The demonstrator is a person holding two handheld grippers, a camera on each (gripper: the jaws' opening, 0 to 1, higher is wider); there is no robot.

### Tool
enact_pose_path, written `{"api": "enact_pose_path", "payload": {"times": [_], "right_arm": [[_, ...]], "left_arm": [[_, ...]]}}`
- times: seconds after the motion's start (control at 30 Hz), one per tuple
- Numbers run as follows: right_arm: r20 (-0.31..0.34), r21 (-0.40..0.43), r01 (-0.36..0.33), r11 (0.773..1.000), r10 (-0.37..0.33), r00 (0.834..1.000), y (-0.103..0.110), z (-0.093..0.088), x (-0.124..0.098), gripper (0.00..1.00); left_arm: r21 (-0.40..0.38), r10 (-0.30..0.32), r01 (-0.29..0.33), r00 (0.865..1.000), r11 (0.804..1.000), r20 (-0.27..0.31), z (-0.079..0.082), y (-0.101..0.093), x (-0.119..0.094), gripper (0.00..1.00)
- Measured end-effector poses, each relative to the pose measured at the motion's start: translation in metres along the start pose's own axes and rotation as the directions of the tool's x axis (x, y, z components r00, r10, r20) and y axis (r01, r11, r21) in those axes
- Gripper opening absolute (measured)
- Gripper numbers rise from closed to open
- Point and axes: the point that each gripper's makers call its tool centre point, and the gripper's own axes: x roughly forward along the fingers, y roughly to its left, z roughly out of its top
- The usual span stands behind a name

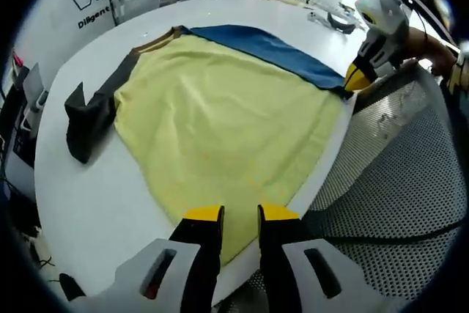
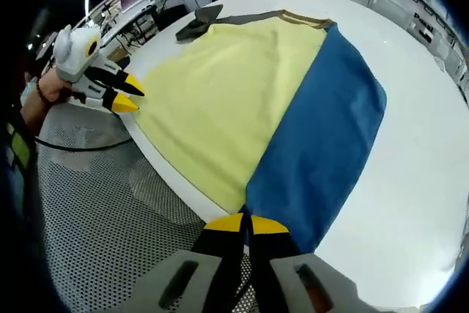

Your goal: Fold the garment on the visible template until the final outline fits inside the template.

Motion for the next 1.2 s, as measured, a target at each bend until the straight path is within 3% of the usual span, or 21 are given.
{"api": "enact_pose_path", "payload": {"times": [0.37,0.43,0.53,0.67,0.97,1.2], "right_arm": [[0.068,0.07,0.022,0.997,-0.026,0.997,-0.02,0.014,-0.018,0.0],[0.115,0.089,0.05,0.995,-0.06,0.992,-0.028,0.022,-0.022,0.0],[0.168,0.132,0.058,0.99,-0.08,0.983,-0.035,0.031,-0.03,0.0],[0.199,0.153,0.057,0.987,-0.087,0.976,-0.041,0.039,-0.039,0.0],[0.283,0.212,0.088,0.973,-0.148,0.948,-0.066,0.06,-0.061,0.0],[0.361,0.239,0.124,0.963,-0.206,0.91,-0.084,0.081,-0.085,0.0]], "left_arm": [[0.006,-0.016,0.016,1.0,1.0,-0.019,-0.001,-0.005,0.005,0.1],[-0.003,-0.021,0.021,1.0,1.0,-0.021,-0.001,-0.006,0.006,0.06],[0.007,-0.016,0.016,1.0,1.0,-0.026,-0.002,-0.005,0.006,0.08],[-0.002,-0.018,0.018,1.0,1.0,-0.024,-0.003,-0.006,0.007,0.08],[0.022,-0.01,0.011,0.999,1.0,-0.04,-0.003,-0.004,0.008,0.04],[0.016,-0.016,0.016,0.999,1.0,-0.037,-0.003,-0.005,0.008,0.01]]}}
